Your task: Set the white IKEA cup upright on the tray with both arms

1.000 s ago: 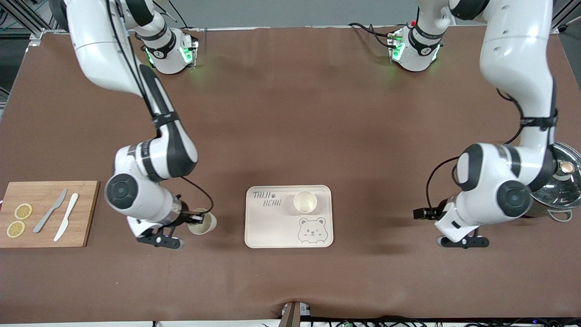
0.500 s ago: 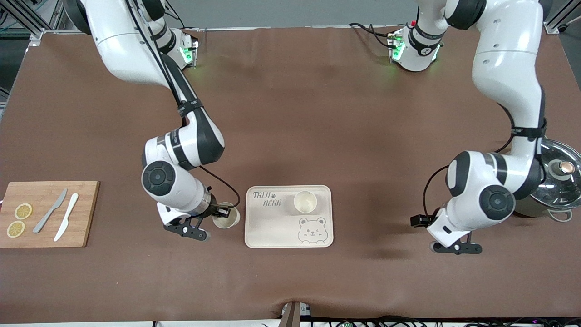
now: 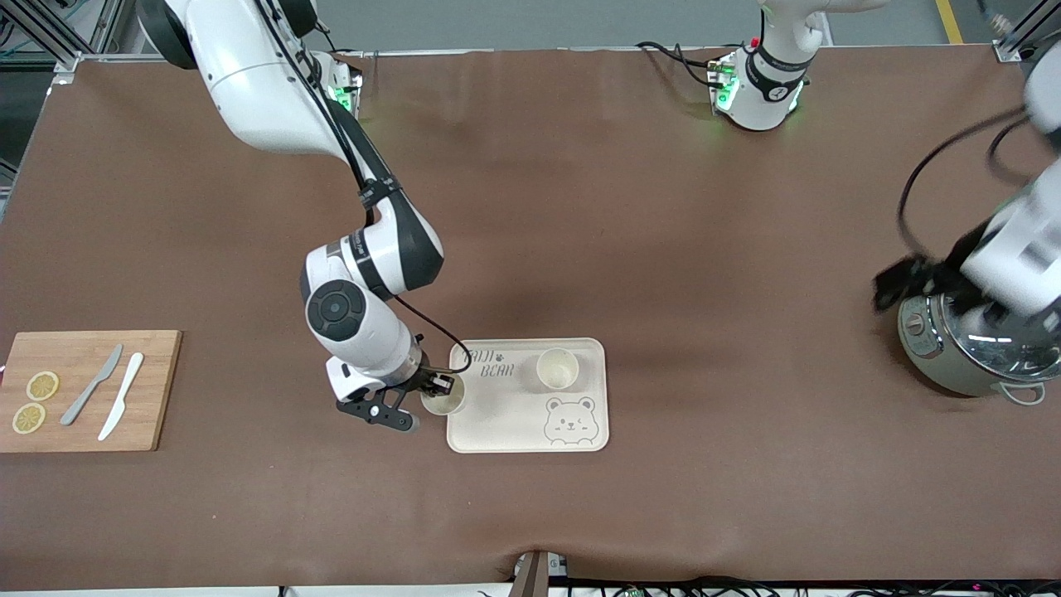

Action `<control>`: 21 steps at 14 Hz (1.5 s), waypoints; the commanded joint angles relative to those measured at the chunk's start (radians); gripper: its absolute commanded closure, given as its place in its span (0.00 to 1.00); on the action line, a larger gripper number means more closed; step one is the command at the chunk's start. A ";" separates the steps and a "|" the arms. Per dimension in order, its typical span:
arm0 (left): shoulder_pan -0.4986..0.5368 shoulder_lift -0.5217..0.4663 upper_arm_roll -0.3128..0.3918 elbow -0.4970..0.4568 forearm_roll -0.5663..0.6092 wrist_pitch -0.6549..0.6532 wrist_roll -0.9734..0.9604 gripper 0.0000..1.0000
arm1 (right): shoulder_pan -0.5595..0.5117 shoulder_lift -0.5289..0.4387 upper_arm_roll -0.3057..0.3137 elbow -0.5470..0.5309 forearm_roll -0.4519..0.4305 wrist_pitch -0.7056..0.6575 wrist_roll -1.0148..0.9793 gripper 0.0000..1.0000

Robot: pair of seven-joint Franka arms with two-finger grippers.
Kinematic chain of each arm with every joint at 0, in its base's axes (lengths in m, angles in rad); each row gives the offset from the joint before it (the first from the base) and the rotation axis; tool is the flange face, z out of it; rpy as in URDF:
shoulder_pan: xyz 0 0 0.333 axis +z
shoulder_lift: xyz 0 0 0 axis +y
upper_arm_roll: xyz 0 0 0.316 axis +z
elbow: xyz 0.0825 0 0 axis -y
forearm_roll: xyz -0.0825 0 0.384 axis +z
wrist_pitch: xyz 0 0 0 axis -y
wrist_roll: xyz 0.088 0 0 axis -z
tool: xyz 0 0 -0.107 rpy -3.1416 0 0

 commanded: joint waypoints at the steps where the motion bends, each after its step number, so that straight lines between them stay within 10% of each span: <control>1: -0.024 -0.129 0.061 -0.175 -0.021 0.022 0.087 0.00 | 0.012 0.028 -0.008 0.022 0.002 0.015 0.020 1.00; 21: -0.062 -0.149 0.092 -0.179 -0.052 0.033 0.066 0.00 | 0.056 0.114 -0.008 0.021 0.002 0.110 0.038 1.00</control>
